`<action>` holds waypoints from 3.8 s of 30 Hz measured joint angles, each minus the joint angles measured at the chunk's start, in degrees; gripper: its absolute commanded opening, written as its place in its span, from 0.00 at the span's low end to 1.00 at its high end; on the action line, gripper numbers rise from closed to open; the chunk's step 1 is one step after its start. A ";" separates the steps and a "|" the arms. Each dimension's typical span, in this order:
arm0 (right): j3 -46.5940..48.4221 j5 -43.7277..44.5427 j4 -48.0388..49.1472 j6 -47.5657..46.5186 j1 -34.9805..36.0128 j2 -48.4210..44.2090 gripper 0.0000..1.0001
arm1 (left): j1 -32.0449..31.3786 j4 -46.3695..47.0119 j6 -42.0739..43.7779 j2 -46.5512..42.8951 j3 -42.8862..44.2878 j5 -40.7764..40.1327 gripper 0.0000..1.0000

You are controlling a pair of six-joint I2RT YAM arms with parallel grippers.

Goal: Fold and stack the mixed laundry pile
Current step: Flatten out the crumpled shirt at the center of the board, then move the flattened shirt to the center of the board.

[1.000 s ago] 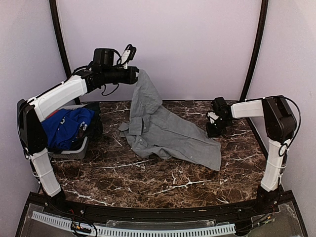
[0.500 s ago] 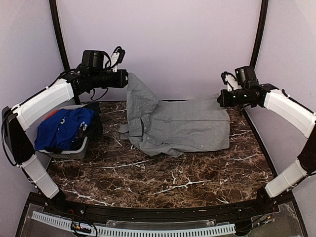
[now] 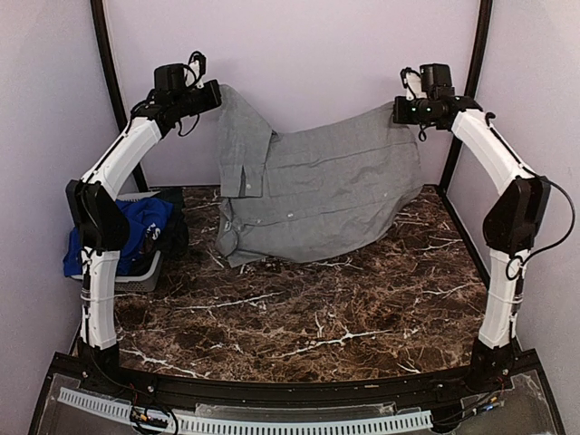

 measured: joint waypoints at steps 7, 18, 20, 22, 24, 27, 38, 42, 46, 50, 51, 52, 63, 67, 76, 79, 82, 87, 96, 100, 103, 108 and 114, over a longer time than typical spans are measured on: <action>10.40 -3.87 5.70 -0.98 -0.42 -3.28 0.00 | 2.95 5.84 -3.98 0.72 6.36 4.66 0.00; -38.36 -15.89 27.47 -0.66 -0.31 -33.31 0.00 | 0.15 21.86 -1.97 -41.70 -46.12 13.77 0.00; -49.05 -17.27 28.57 0.46 -0.20 -35.28 0.00 | -0.59 22.34 -2.03 -48.19 -58.40 13.33 0.00; -58.88 -17.77 28.59 1.64 0.00 -35.82 0.00 | -1.40 20.65 -3.28 -52.50 -69.64 12.46 0.00; -67.08 -17.77 26.97 2.67 0.17 -35.85 0.00 | -2.19 16.85 -5.53 -54.45 -78.73 11.28 0.00; -74.58 -17.66 23.41 3.78 0.33 -37.11 0.00 | -3.58 10.73 -9.62 -56.04 -88.87 9.22 0.05; -85.18 -14.88 17.90 8.72 1.31 -49.48 0.16 | -6.16 -10.43 -14.38 -69.79 -98.84 -4.07 0.42; -86.25 -13.84 13.18 11.63 2.29 -49.64 0.68 | -6.16 -16.96 -15.80 -67.32 -97.72 -6.91 0.64; -86.60 -12.83 10.32 13.99 3.26 -52.89 0.80 | -6.16 -20.94 -16.87 -67.80 -97.26 -7.82 0.66; -86.58 -12.85 9.92 15.23 3.85 -58.01 0.83 | -6.29 -23.50 -16.79 -68.96 -97.00 -7.52 0.68; -86.44 -12.90 9.94 15.26 3.89 -58.05 0.82 | -6.36 -23.69 -16.61 -68.67 -96.76 -7.21 0.69; -86.27 -12.98 9.97 15.15 3.96 -57.55 0.82 | -6.51 -23.85 -16.26 -68.06 -96.26 -6.97 0.70; -73.11 -15.89 13.42 10.49 5.49 -31.43 0.74 | -12.59 -13.11 -6.88 -39.19 -73.55 -2.01 0.60; -65.96 -16.92 14.56 8.52 6.49 -22.51 0.70 | -14.91 -9.90 -4.39 -26.84 -67.98 -1.53 0.48; -60.81 -17.66 14.38 5.14 8.48 -8.61 0.65 | -18.82 -8.79 -4.42 -17.55 -71.91 -1.49 0.31; -62.79 -17.94 14.12 5.11 9.57 -8.48 0.65 | -20.68 -7.28 -5.86 -18.95 -74.55 -2.49 0.28; -65.37 -18.12 14.67 5.29 10.99 -10.16 0.65 | -23.06 -6.45 -7.39 -21.29 -77.90 -2.84 0.26; -72.00 -18.73 14.51 6.56 14.05 -15.54 0.64 | -28.94 -6.99 -10.71 -27.91 -86.09 -2.40 0.26; -81.77 -23.23 11.78 9.97 17.07 -24.74 0.59 | -31.12 -11.41 -14.25 -38.42 -95.14 0.33 0.40; -81.31 -22.99 8.52 10.38 16.85 -29.33 0.62 | -28.20 -12.63 -13.77 -40.02 -91.12 1.33 0.45; -78.62 -22.38 7.69 10.29 14.88 -32.79 0.62 | -21.35 -11.41 -12.74 -41.64 -86.88 2.80 0.51; -71.73 -21.38 9.31 9.46 7.74 -31.43 0.61 | -12.48 -10.47 -9.81 -41.53 -78.29 0.94 0.60; -68.70 -21.81 9.88 8.33 6.05 -26.97 0.60 | -12.33 -10.05 -8.35 -37.66 -73.53 0.90 0.60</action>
